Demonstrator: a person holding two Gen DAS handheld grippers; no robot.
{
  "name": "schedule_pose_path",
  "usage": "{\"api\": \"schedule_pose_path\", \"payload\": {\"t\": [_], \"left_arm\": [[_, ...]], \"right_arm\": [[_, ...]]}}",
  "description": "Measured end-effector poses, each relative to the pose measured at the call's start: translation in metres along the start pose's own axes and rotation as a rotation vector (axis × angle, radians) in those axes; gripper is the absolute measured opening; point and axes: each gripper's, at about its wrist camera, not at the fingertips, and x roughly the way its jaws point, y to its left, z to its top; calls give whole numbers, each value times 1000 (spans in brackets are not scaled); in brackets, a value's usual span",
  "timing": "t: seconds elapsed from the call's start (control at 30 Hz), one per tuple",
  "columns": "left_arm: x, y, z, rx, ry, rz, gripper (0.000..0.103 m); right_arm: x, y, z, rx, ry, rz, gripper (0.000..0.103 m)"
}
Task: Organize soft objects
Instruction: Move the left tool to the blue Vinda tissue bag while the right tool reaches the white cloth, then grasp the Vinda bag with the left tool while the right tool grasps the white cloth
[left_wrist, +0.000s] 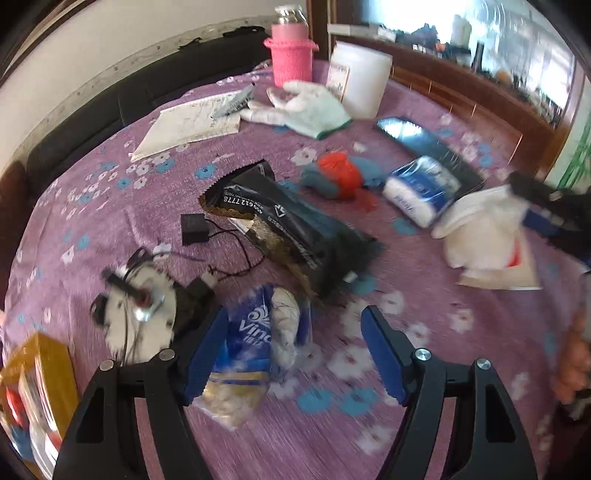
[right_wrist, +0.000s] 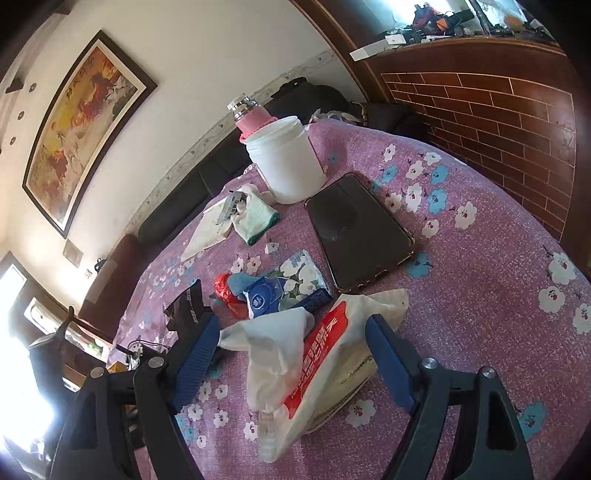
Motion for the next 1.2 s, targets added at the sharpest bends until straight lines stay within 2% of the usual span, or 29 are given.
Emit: {"api": "schedule_pose_path", "payload": {"t": [0.13,0.17,0.2,0.23,0.27,0.3,0.4,0.5,0.6,0.7,0.83,0.93,1.03,1.07,1.17,1.2], "left_arm": [[12,-9,-2,65,26,70,72],[10,-10,-4,69,22,74,61],[6,-11,-7,73,21,71,40],[1,-10,-10,80,32,76,30],[-3,-8,-13,76,43,61,27],[-9,-4,-19,58,58,21,27],[-24,-2,-38,58,78,4,26],[-44,3,-61,14,76,-65,27],[-59,6,-80,-38,63,-86,28],[-63,4,-93,-64,71,-67,29],[-64,0,-101,-90,62,-34,31],[-59,4,-105,-139,64,-39,36],[-57,7,-110,-176,50,-42,36],[-59,7,-112,-183,42,-39,36],[-64,8,-117,-214,23,-50,27],[-66,9,-119,-226,15,-57,27]], "right_arm": [[-1,-1,0,4,-2,7,85],[-1,-2,0,6,-3,7,85],[-2,-3,0,9,-5,7,85],[-3,-4,0,12,-7,9,85],[-4,-5,1,16,-9,11,85],[-6,-6,1,22,-15,13,85],[-9,-10,3,38,-31,19,85],[-13,-14,4,56,-46,26,85],[-14,-13,5,58,-46,47,85],[-13,-2,3,3,-37,59,85],[-8,21,-4,-113,-29,16,85],[-1,34,-9,-191,-24,-17,85],[2,43,-13,-252,-32,-71,80],[1,44,-14,-261,-43,-92,76],[-13,44,-12,-274,-142,-167,76],[-19,44,-12,-273,-173,-179,76]]}}
